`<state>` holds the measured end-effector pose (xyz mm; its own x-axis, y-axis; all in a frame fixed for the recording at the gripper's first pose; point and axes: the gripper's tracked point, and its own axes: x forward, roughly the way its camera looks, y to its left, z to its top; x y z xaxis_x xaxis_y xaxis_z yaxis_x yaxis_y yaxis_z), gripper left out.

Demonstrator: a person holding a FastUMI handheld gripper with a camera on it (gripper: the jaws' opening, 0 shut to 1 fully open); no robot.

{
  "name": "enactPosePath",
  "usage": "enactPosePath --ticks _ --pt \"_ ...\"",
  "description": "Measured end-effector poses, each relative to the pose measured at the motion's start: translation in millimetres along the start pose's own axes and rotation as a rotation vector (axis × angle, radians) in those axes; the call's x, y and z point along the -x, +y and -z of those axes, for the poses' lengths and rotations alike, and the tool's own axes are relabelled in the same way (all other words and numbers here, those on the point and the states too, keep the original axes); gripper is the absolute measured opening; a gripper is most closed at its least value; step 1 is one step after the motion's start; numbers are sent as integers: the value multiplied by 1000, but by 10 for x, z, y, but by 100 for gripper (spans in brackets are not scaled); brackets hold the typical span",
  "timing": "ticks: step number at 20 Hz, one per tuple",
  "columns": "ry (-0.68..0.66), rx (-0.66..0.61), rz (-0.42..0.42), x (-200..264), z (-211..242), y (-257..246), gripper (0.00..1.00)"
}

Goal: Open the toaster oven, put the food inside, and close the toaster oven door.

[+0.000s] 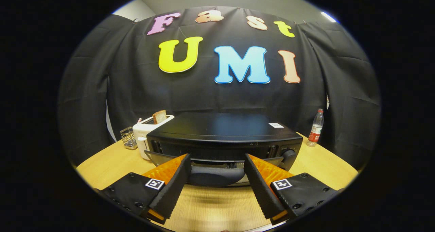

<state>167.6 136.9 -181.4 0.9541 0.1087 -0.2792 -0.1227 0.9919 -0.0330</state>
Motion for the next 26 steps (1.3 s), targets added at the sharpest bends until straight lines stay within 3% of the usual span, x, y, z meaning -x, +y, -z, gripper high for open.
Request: enactPosePath --ticks 19,26 --pt "170 31 24 500 897 59 99" --pt "247 75 -6 718 1141 83 100"
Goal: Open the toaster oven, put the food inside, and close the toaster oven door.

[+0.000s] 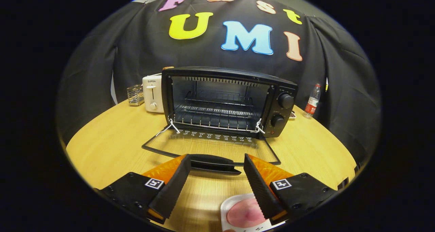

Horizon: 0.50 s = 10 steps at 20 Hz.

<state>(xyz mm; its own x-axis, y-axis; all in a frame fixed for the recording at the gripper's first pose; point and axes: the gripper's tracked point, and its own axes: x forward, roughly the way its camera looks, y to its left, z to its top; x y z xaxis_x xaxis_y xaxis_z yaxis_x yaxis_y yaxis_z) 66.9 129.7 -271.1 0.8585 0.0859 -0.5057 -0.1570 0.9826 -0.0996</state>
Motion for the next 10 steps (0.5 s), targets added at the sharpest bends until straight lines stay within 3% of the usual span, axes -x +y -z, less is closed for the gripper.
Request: enactPosePath --ticks 5,10 --pt "13 -45 -50 329 -14 -45 99" --pt "81 -121 -158 649 -83 -176 99"
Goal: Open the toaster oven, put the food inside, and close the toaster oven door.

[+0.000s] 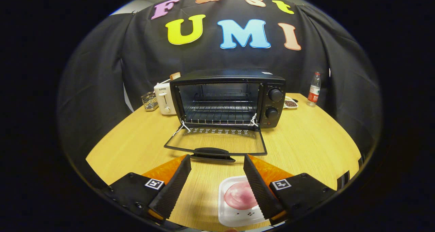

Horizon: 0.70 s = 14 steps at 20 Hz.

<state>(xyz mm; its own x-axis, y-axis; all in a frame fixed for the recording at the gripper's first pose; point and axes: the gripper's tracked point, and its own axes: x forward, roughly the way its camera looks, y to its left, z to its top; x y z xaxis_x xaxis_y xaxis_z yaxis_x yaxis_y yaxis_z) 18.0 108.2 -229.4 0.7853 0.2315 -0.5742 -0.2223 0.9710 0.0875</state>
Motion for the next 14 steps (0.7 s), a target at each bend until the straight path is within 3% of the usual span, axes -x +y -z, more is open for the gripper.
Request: enactPosePath --ticks 10,14 --pt "280 -48 -230 215 162 -562 98" --pt "386 -85 -252 161 297 -916 99"
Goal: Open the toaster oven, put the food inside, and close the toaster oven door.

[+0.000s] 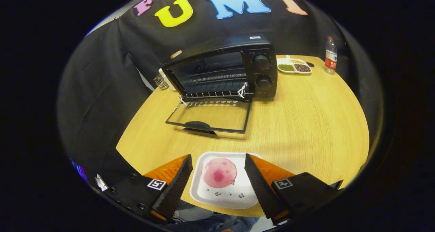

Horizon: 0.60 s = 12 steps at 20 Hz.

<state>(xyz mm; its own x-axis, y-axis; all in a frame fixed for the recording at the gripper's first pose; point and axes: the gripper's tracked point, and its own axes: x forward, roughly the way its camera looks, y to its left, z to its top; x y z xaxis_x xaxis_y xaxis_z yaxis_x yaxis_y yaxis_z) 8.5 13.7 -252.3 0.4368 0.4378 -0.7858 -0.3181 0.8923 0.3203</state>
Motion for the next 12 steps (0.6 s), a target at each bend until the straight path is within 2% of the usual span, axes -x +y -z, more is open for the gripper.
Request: enactPosePath --ticks 4,12 --pt "140 -24 -46 -65 184 -179 99" --pt "396 22 -33 -81 625 -419 98"
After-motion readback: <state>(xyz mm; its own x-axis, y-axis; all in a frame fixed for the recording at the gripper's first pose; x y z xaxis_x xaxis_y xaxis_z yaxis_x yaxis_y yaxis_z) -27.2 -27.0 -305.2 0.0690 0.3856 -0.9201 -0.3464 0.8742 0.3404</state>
